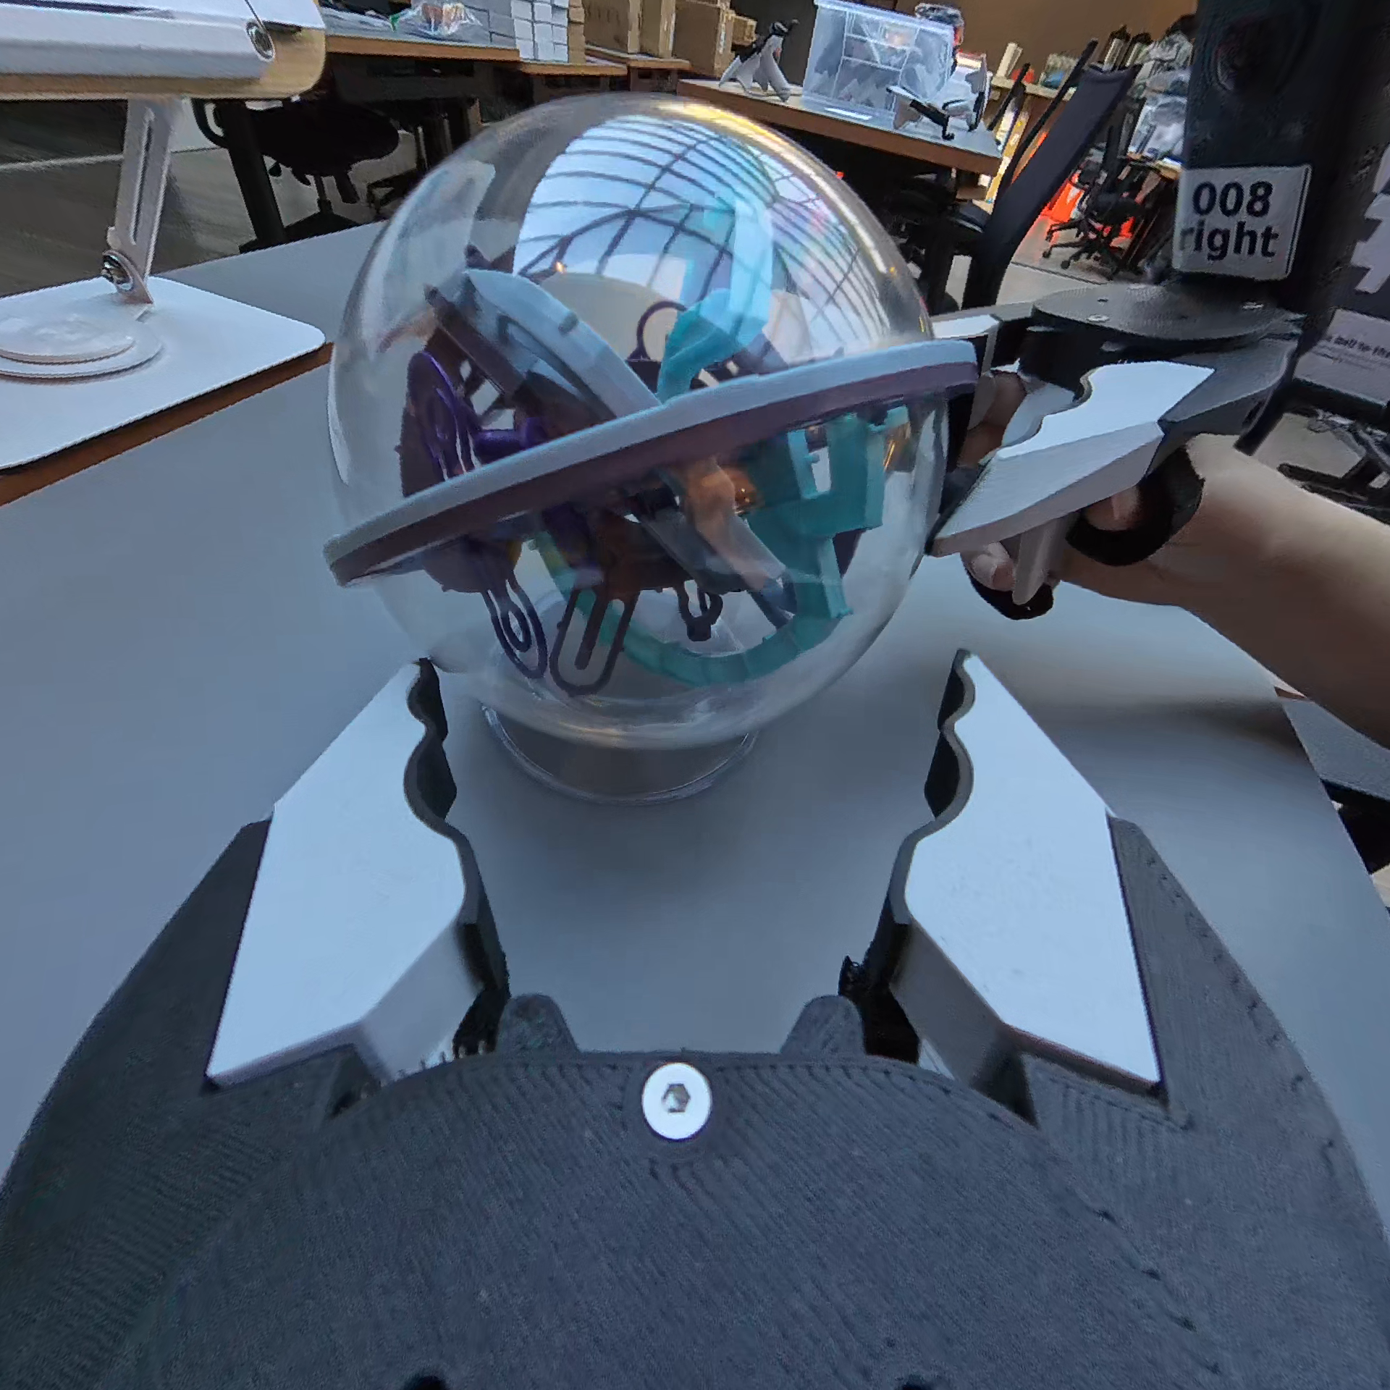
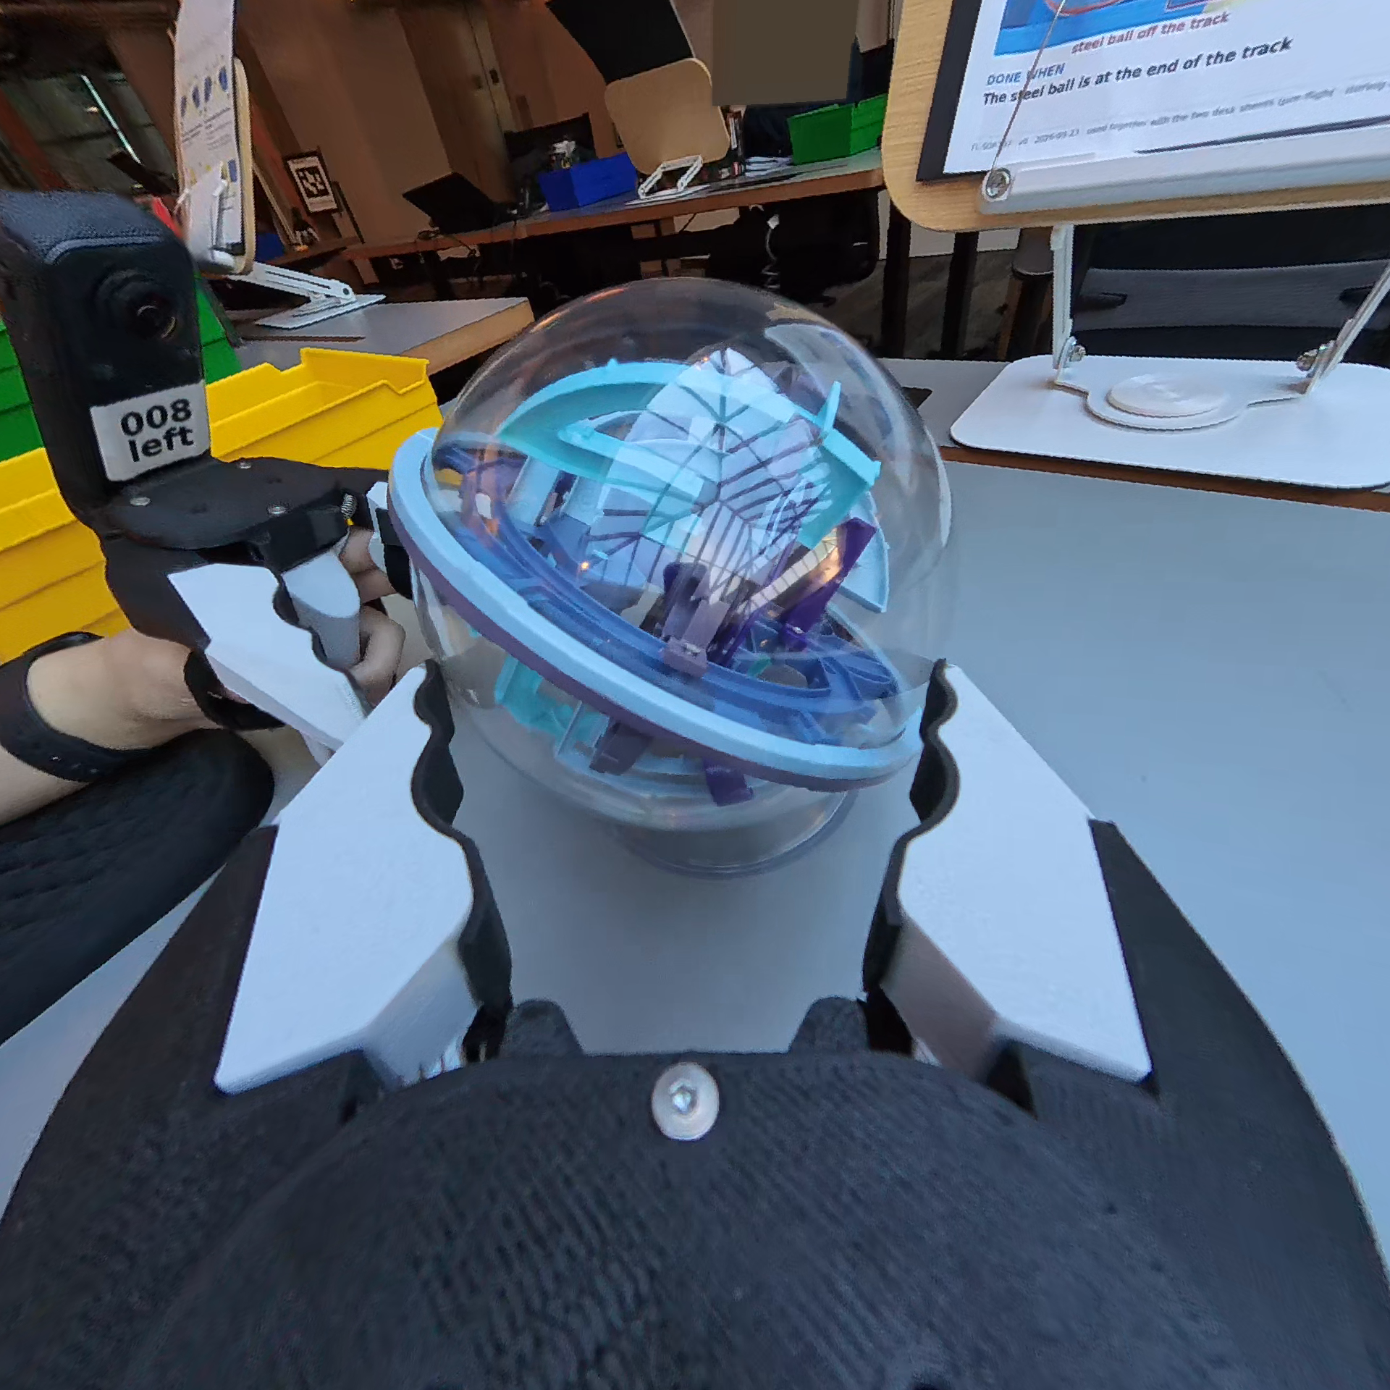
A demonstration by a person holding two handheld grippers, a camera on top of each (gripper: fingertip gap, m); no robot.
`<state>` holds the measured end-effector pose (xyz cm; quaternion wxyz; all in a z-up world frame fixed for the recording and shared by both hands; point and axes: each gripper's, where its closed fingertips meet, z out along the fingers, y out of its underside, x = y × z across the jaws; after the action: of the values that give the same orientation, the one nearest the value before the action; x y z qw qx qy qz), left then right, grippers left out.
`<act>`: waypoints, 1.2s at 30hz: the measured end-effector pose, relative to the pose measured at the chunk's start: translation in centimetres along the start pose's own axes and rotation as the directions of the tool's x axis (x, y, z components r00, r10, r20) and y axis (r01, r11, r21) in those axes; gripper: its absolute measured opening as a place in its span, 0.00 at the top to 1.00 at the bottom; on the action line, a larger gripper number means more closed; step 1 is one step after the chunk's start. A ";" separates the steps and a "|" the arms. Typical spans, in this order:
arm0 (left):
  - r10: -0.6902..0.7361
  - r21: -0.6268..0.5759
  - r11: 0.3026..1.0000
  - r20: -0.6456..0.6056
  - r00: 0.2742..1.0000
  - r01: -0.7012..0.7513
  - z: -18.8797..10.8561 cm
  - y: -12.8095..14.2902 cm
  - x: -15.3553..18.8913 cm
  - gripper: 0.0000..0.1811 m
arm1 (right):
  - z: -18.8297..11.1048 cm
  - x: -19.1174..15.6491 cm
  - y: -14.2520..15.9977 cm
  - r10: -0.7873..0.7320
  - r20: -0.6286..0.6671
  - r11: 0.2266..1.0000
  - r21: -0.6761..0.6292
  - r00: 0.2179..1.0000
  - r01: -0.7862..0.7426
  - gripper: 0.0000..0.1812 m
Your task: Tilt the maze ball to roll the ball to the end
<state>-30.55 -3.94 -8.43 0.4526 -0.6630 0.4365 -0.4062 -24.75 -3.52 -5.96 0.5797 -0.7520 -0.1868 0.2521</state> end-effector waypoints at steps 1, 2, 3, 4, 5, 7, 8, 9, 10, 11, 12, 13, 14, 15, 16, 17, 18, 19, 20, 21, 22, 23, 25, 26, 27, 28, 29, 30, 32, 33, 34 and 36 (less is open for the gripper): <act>0.001 0.001 1.000 0.004 1.000 -0.001 0.0 0.1 0.1 0.28 | 0.1 0.0 0.0 -0.004 0.010 1.000 -0.004 1.000 0.004 0.31; 0.002 0.001 1.000 0.009 1.000 -0.002 0.1 0.1 0.2 0.27 | 0.1 0.1 0.0 -0.007 0.020 1.000 -0.007 1.000 0.007 0.31; 0.004 -0.002 1.000 0.014 1.000 -0.004 0.1 0.1 0.2 0.27 | 0.2 0.1 -0.1 -0.009 0.031 1.000 -0.010 0.999 0.010 0.31; 0.006 -0.004 1.000 0.017 1.000 -0.006 0.1 0.2 0.3 0.27 | 0.2 0.2 -0.1 -0.012 0.044 1.000 -0.014 0.999 0.013 0.31; 0.005 -0.003 1.000 0.020 1.000 -0.005 0.0 0.2 0.4 0.27 | 0.2 0.3 -0.1 -0.011 0.058 1.000 -0.021 0.998 0.012 0.31; -0.001 -0.002 1.000 0.023 1.000 0.001 0.0 0.2 0.6 0.27 | 0.2 0.3 -0.1 -0.019 0.087 0.999 -0.039 0.996 0.022 0.31; 0.000 -0.003 1.000 0.024 1.000 0.000 -0.1 0.3 0.7 0.27 | 0.2 0.4 -0.1 -0.027 0.102 0.998 -0.048 0.994 0.032 0.31; 0.001 -0.004 1.000 0.025 1.000 -0.001 -0.1 0.3 0.7 0.27 | 0.2 0.4 -0.1 -0.035 0.115 0.998 -0.056 0.993 0.041 0.31; 0.004 -0.006 1.000 0.027 1.000 -0.004 -0.1 0.4 0.8 0.27 | 0.2 0.5 -0.1 -0.042 0.128 0.997 -0.063 0.991 0.050 0.31; 0.010 -0.010 1.000 0.029 1.000 -0.010 -0.1 0.5 0.8 0.27 | 0.2 0.5 -0.1 -0.047 0.140 0.996 -0.068 0.989 0.057 0.31; 0.016 -0.013 1.000 0.032 0.999 -0.016 -0.1 0.6 0.8 0.28 | 0.3 0.6 -0.1 -0.053 0.151 0.995 -0.073 0.987 0.064 0.31; 0.018 -0.013 1.000 0.032 0.999 -0.017 -0.1 0.6 0.8 0.28 | 0.3 0.6 -0.1 -0.062 0.162 0.994 -0.080 0.985 0.076 0.31; 0.015 -0.012 1.000 0.029 0.999 -0.015 -0.2 0.7 0.9 0.29 | 0.3 0.7 -0.1 -0.071 0.174 0.993 -0.086 0.982 0.087 0.31; 0.012 -0.011 1.000 0.026 1.000 -0.012 -0.2 0.7 1.0 0.29 | 0.3 0.8 -0.2 -0.076 0.185 0.991 -0.092 0.980 0.095 0.31; 0.010 -0.010 1.000 0.023 1.000 -0.010 -0.2 0.7 1.0 0.29 | 0.3 0.9 -0.2 -0.080 0.196 0.990 -0.096 0.977 0.100 0.31; 0.009 -0.009 1.000 0.021 1.000 -0.008 -0.2 0.7 1.0 0.29 | 0.3 0.9 -0.2 -0.081 0.205 0.990 -0.099 0.975 0.103 0.31; 0.009 -0.010 1.000 0.019 1.000 -0.009 -0.2 0.7 0.9 0.30 | 0.4 1.0 -0.2 -0.082 0.213 0.989 -0.101 0.974 0.105 0.31; 0.007 -0.014 1.000 0.017 1.000 -0.007 -0.3 0.8 0.9 0.31 | 0.4 1.0 -0.2 -0.086 0.221 0.988 -0.103 0.971 0.111 0.31; 0.003 -0.020 1.000 0.016 1.000 -0.003 -0.5 0.9 0.8 0.33 | 0.5 1.0 -0.2 -0.092 0.228 0.988 -0.103 0.969 0.118 0.31; -0.005 -0.024 1.000 0.019 1.000 0.005 -0.6 1.0 0.6 0.34 | 0.5 1.0 -0.3 -0.094 0.232 0.987 -0.103 0.968 0.120 0.31; -0.014 -0.027 1.000 0.032 0.999 0.015 -0.8 1.0 0.2 0.34 | 0.5 1.0 -0.3 -0.096 0.237 0.988 -0.099 0.967 0.122 0.30; -0.021 -0.028 0.999 0.051 0.998 0.023 -0.9 1.0 -0.3 0.35 | 0.6 1.0 -0.4 -0.101 0.240 0.988 -0.094 0.966 0.126 0.30; -0.016 -0.028 0.999 0.095 0.995 0.018 -1.2 1.0 -1.1 0.36 | 0.7 0.9 -0.4 -0.118 0.244 0.987 -0.079 0.962 0.141 0.29; -0.001 -0.028 1.000 0.125 0.992 0.005 -1.4 0.9 -1.6 0.37 | 0.7 0.9 -0.4 -0.126 0.248 0.986 -0.074 0.960 0.149 0.29; 0.021 -0.029 0.999 0.155 0.988 -0.017 -1.6 0.8 -2.0 0.37 | 0.8 0.9 -0.4 -0.136 0.255 0.985 -0.070 0.957 0.158 0.29; 0.049 -0.032 0.999 0.176 0.983 -0.044 -1.9 0.7 -2.3 0.37 | 0.8 0.9 -0.3 -0.151 0.259 0.982 -0.068 0.954 0.174 0.28; 0.076 -0.037 0.997 0.200 0.977 -0.070 -2.1 0.6 -2.6 0.39 | 0.9 0.9 -0.2 -0.170 0.265 0.979 -0.068 0.949 0.195 0.27; 0.101 -0.042 0.995 0.230 0.968 -0.093 -2.4 0.5 -3.1 0.41 | 0.9 0.9 -0.1 -0.188 0.274 0.974 -0.070 0.943 0.215 0.27; 0.129 -0.051 0.991 0.274 0.953 -0.120 -3.1 0.3 -3.9 0.46 | 0.8 0.8 0.0 -0.225 0.292 0.965 -0.063 0.930 0.253 0.26; 0.137 -0.056 0.990 0.289 0.947 -0.127 -3.3 0.2 -4.3 0.49 | 0.7 0.8 0.1 -0.249 0.298 0.959 -0.057 0.921 0.278 0.25; 0.149 -0.059 0.989 0.304 0.941 -0.137 -3.6 0.2 -4.6 0.52 | 0.6 0.9 0.1 -0.278 0.302 0.951 -0.049 0.912 0.306 0.25; 0.180 -0.070 0.984 0.330 0.927 -0.166 -4.0 0.1 -5.5 0.52 | 0.4 1.1 -0.1 -0.338 0.303 0.932 -0.022 0.891 0.361 0.25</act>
<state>-35.86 0.24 -8.24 0.5406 -0.6904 0.4182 -0.2370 -24.14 -2.56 -6.12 0.5517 -0.6820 -0.4126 0.2454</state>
